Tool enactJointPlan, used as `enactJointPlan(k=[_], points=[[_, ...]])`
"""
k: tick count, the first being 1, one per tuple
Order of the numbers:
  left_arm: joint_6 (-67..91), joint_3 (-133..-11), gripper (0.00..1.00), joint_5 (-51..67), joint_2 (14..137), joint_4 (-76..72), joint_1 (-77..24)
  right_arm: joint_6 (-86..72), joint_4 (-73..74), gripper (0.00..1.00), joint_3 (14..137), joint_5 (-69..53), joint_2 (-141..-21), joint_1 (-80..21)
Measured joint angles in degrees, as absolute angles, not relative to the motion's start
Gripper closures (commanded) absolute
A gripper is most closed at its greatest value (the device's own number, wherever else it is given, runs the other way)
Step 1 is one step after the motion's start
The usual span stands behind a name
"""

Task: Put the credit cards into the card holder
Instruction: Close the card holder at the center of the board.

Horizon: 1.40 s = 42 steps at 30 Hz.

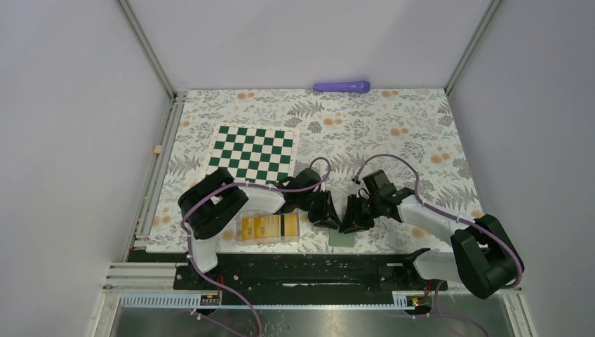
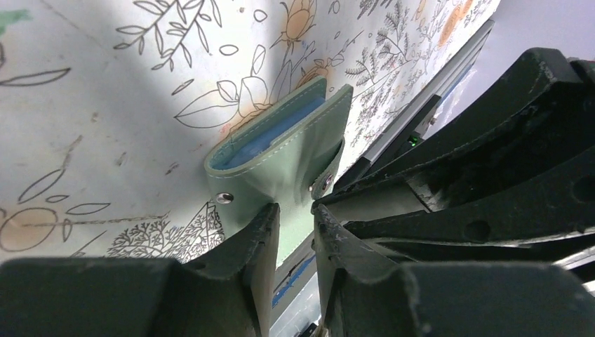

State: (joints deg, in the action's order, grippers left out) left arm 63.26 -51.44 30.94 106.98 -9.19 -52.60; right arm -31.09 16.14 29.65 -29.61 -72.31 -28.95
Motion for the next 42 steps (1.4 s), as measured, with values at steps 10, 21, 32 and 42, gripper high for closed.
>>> enactJointPlan(k=[10, 21, 32, 42], points=[[61.98, -53.21, 0.77, 30.57, 107.44, -6.59, -52.99, -31.35, 16.01, 0.67, 29.45, -29.63, -67.35, -28.77], [59.75, -54.61, 0.73, 29.95, 107.44, -3.88, -53.34, -31.90, 22.41, 0.92, 30.89, -23.90, -51.29, -26.48], [59.75, -54.92, 0.71, 30.24, 107.42, -4.01, -53.45, -30.65, 27.59, 1.00, 31.11, -17.56, -64.79, -25.43], [60.49, -54.96, 0.74, 31.92, 107.96, -6.42, -54.33, -30.26, 24.82, 1.00, 30.76, -19.55, -70.91, -25.43]])
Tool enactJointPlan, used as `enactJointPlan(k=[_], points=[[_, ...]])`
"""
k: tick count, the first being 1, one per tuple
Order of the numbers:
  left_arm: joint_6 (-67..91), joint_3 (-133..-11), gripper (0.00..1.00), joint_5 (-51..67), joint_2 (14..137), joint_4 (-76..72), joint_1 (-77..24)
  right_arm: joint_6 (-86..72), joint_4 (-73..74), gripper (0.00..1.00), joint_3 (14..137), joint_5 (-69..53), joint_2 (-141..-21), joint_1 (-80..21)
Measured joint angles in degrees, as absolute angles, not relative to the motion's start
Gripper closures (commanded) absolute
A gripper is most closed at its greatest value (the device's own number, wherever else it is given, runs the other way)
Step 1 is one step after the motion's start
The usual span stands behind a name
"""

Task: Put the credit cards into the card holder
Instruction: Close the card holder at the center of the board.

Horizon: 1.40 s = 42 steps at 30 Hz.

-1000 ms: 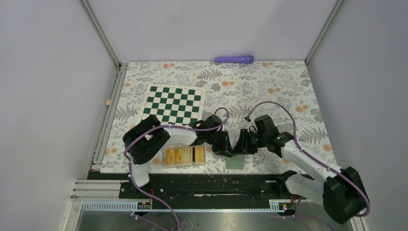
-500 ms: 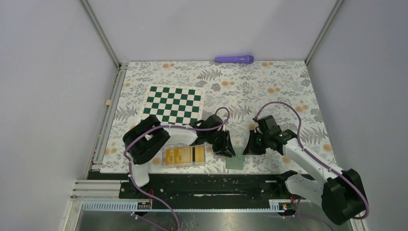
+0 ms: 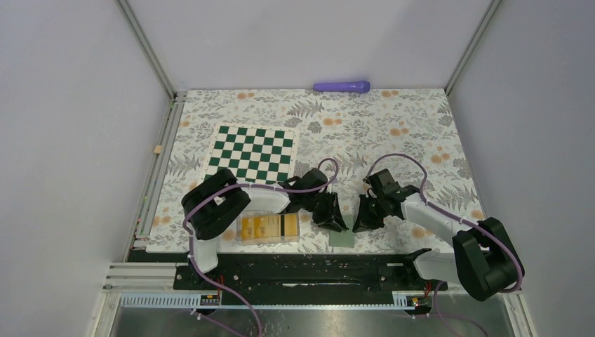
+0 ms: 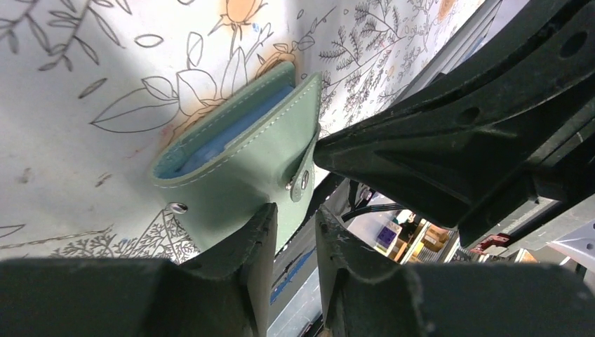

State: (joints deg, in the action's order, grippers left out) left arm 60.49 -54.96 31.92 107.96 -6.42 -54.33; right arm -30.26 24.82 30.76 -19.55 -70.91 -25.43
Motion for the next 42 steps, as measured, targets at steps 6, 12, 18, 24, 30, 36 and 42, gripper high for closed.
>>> enactJointPlan(k=[6, 12, 18, 24, 30, 36, 42], points=[[60.45, -55.57, 0.77, 32.36, 108.77, -6.22, -54.83, -30.24, 23.88, 1.00, 30.76, -20.58, -72.03, -25.43], [59.70, -56.93, 0.77, 31.64, 108.88, -3.27, -54.87, -30.24, 23.57, 1.00, 30.76, -20.73, -72.05, -25.41], [57.89, -59.00, 0.90, 29.58, 108.88, 0.99, -54.87, -30.22, 23.44, 1.00, 30.76, -20.95, -72.05, -25.41], [56.71, -59.68, 0.89, 28.67, 108.92, 2.57, -54.85, -30.02, 23.33, 1.00, 30.76, -21.50, -72.05, -25.39], [56.95, -59.68, 0.86, 29.30, 109.40, 1.32, -54.87, -29.95, 23.27, 1.00, 30.76, -22.15, -72.05, -25.39], [57.43, -59.66, 1.00, 29.80, 109.95, -0.27, -54.87, -29.82, 23.24, 1.00, 30.76, -22.20, -72.05, -25.39], [57.39, -59.66, 1.00, 29.76, 110.00, -0.49, -54.87, -29.80, 23.27, 0.93, 30.76, -22.31, -71.64, -25.39]])
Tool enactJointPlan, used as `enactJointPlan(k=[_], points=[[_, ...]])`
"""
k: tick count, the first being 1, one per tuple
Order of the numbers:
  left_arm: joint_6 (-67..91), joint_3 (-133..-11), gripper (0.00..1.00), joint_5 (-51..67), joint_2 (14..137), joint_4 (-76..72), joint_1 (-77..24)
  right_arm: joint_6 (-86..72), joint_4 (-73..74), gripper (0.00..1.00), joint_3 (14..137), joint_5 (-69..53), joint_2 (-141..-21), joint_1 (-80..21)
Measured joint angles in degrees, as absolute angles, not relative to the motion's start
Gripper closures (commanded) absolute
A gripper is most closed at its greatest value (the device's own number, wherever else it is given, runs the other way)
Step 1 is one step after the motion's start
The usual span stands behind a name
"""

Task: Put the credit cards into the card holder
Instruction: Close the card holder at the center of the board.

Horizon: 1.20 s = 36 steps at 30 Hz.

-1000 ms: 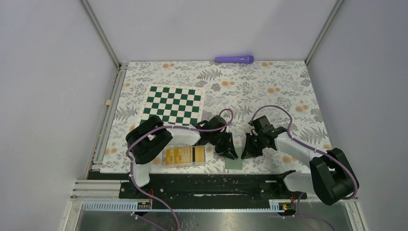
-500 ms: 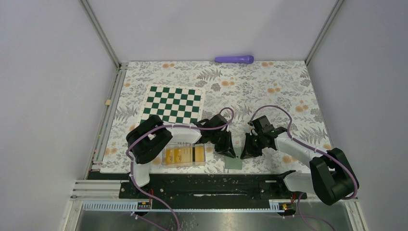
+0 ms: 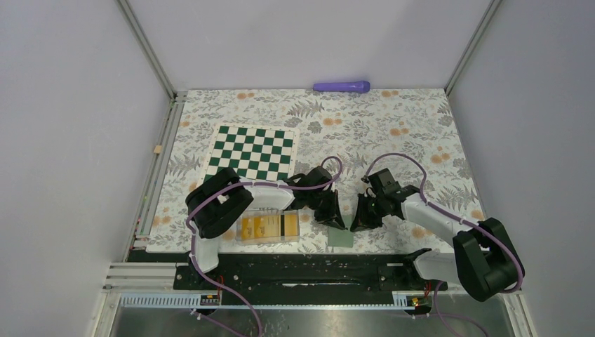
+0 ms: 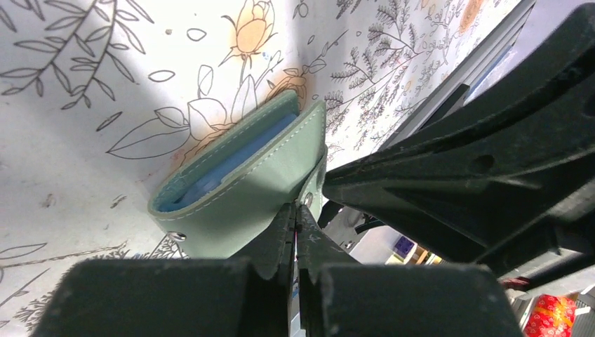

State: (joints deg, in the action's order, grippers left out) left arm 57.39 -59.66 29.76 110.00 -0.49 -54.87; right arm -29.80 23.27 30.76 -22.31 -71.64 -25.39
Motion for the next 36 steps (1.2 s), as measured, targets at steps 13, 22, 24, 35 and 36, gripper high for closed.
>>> enactJointPlan(k=[13, 22, 24, 35, 36], points=[[54.00, -62.52, 1.00, 26.83, 109.82, 6.55, -55.81, -29.76, 23.49, 0.89, 31.05, -23.38, -68.60, -25.39], [52.23, -63.86, 1.00, 25.12, 109.49, 9.98, -56.53, -29.65, 23.18, 0.89, 31.33, -25.06, -70.78, -25.39], [52.10, -63.92, 1.00, 24.97, 109.43, 10.26, -56.60, -29.65, 23.00, 0.89, 31.33, -25.23, -71.00, -25.39], [50.87, -63.99, 1.00, 23.68, 108.27, 13.19, -56.73, -29.67, 21.74, 0.90, 33.32, -25.65, -74.52, -25.39], [50.78, -63.99, 1.00, 23.66, 108.22, 13.47, -56.73, -29.71, 21.54, 0.91, 33.63, -25.63, -75.18, -25.39]])
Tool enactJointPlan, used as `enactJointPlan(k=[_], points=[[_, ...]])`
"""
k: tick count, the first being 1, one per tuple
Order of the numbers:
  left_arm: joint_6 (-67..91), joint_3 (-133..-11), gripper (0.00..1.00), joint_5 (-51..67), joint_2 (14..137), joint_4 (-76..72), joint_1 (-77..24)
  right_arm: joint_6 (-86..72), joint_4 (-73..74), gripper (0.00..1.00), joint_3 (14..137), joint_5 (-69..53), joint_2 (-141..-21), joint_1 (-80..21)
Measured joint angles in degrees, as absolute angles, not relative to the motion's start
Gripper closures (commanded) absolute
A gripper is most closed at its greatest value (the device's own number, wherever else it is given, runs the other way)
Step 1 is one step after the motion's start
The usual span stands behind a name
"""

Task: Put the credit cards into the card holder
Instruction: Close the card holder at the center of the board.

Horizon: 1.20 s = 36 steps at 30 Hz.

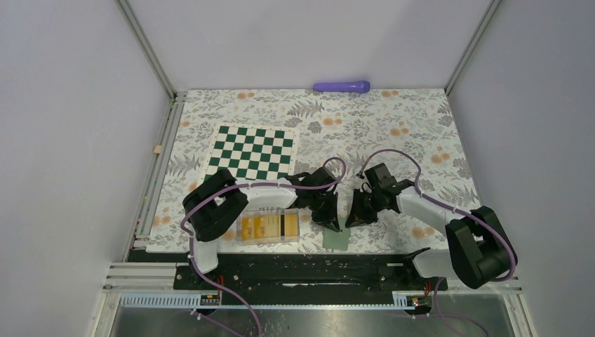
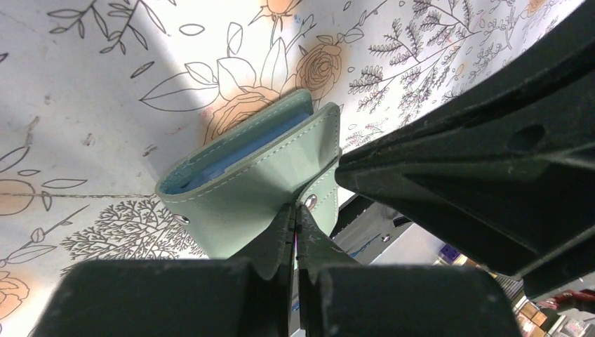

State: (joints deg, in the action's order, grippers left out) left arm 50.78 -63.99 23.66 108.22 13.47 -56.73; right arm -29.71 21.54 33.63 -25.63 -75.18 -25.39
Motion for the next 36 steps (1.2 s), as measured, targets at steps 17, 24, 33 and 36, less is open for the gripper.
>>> enactJointPlan(k=[17, 24, 33, 36], points=[[50.02, -64.53, 1.00, 22.28, 107.83, 15.07, -57.30, -29.80, 20.25, 0.94, 35.57, -25.98, -82.24, -25.32], [49.74, -64.53, 1.00, 20.38, 107.15, 16.21, -57.95, -29.80, 20.25, 0.94, 35.59, -26.00, -82.26, -25.32], [49.39, -64.51, 1.00, 19.27, 105.84, 18.24, -58.74, -29.80, 20.25, 0.94, 35.59, -26.00, -82.28, -25.32], [49.41, -64.49, 1.00, 19.27, 105.73, 18.24, -58.89, -29.78, 20.25, 0.94, 35.59, -26.00, -82.28, -25.32]])
